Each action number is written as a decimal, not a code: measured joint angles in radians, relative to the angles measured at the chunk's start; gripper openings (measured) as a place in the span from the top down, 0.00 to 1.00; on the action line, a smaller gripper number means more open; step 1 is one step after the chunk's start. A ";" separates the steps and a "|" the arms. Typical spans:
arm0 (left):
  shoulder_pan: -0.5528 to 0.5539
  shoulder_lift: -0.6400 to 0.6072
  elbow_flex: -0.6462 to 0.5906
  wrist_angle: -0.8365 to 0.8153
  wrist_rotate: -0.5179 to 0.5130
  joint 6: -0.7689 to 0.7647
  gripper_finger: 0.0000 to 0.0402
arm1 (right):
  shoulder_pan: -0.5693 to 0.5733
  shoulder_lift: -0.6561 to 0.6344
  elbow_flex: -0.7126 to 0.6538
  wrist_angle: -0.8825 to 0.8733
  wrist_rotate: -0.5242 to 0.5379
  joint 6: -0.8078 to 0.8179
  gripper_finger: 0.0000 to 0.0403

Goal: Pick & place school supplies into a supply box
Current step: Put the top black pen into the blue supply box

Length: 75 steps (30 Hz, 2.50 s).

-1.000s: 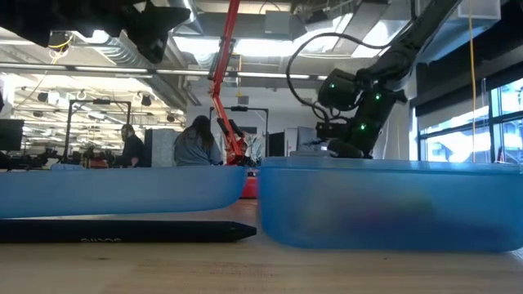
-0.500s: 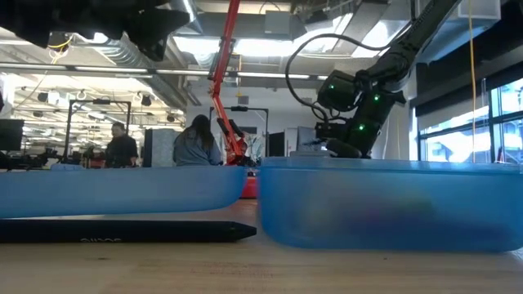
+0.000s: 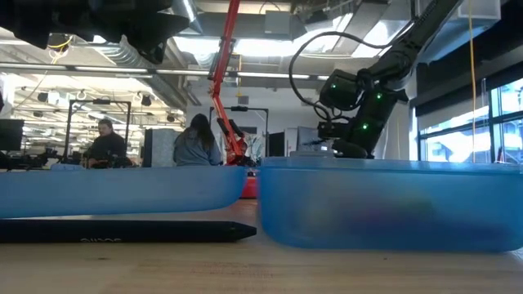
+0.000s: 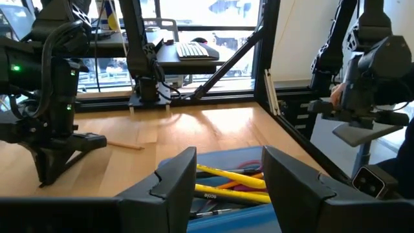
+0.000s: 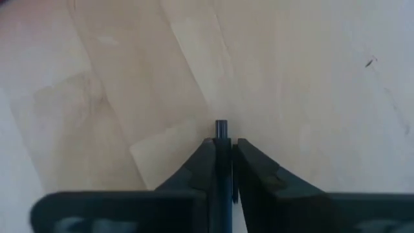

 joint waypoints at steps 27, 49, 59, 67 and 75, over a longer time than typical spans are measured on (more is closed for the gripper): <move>0.000 0.000 0.000 0.000 0.000 -0.001 0.58 | 0.242 -0.286 0.002 0.032 -0.326 -0.151 0.95; -0.001 0.000 0.000 -0.010 0.001 -0.001 0.58 | 0.407 -0.271 -0.198 -0.056 -0.257 -0.110 0.46; -0.001 0.000 0.000 -0.013 0.000 -0.001 0.58 | 0.484 -0.271 -0.334 0.231 -0.120 -0.096 0.43; -0.001 0.000 0.000 -0.031 -0.012 -0.001 0.58 | 0.520 -0.245 -0.354 0.321 -0.023 -0.076 0.43; -0.001 0.000 0.000 -0.031 -0.017 -0.001 0.58 | 0.517 -0.137 -0.352 0.460 -0.027 -0.076 0.43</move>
